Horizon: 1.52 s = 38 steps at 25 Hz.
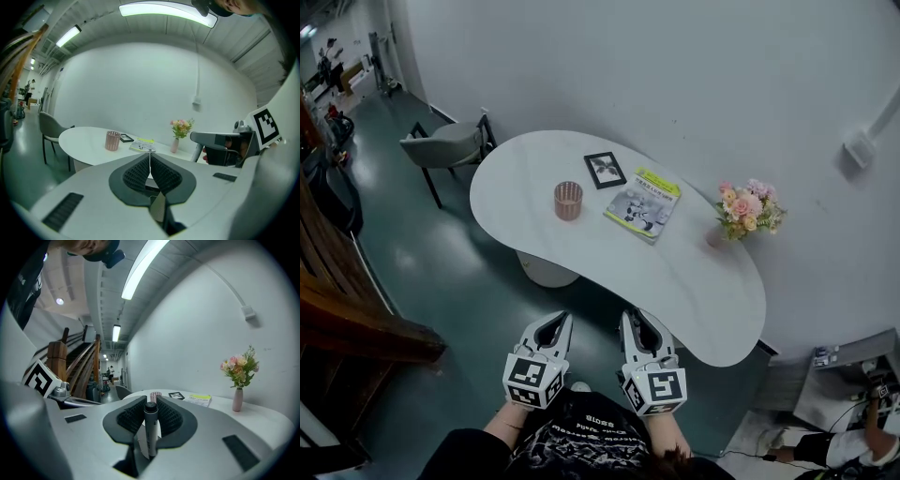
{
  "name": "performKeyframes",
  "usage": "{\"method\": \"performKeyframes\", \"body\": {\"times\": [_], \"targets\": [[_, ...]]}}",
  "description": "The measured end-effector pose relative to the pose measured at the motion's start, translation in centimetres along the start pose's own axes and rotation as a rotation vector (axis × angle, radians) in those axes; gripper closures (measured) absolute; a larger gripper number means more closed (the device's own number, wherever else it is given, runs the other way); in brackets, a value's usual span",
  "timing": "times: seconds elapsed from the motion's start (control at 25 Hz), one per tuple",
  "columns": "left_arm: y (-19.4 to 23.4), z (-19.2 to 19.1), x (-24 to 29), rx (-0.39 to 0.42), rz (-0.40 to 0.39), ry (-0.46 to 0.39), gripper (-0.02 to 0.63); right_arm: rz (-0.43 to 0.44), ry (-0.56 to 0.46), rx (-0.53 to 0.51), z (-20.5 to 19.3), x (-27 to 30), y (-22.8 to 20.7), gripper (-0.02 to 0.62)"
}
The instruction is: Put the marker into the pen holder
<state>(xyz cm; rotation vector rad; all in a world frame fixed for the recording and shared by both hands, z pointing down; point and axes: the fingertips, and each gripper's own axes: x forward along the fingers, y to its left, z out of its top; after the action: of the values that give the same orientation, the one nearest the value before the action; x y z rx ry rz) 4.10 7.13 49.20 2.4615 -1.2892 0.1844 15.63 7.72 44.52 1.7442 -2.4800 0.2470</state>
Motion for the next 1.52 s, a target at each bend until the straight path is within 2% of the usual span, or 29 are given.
{"method": "performKeyframes", "body": {"times": [0.52, 0.88, 1.36, 1.52], "targets": [[10.1, 5.6, 8.7, 0.02, -0.1, 0.023, 0.581, -0.072, -0.005, 0.009, 3.2, 13.3, -0.5, 0.511], [17.4, 8.6, 12.1, 0.037, -0.154, 0.034, 0.581, -0.129, -0.023, 0.013, 4.9, 20.8, 0.9, 0.511], [23.7, 10.9, 13.9, -0.013, -0.08, 0.014, 0.581, -0.092, -0.055, 0.037, 7.8, 27.2, 0.8, 0.511], [25.1, 11.5, 14.3, -0.029, -0.036, 0.003, 0.581, -0.047, -0.074, 0.055, 8.8, 29.1, 0.4, 0.511]]}}
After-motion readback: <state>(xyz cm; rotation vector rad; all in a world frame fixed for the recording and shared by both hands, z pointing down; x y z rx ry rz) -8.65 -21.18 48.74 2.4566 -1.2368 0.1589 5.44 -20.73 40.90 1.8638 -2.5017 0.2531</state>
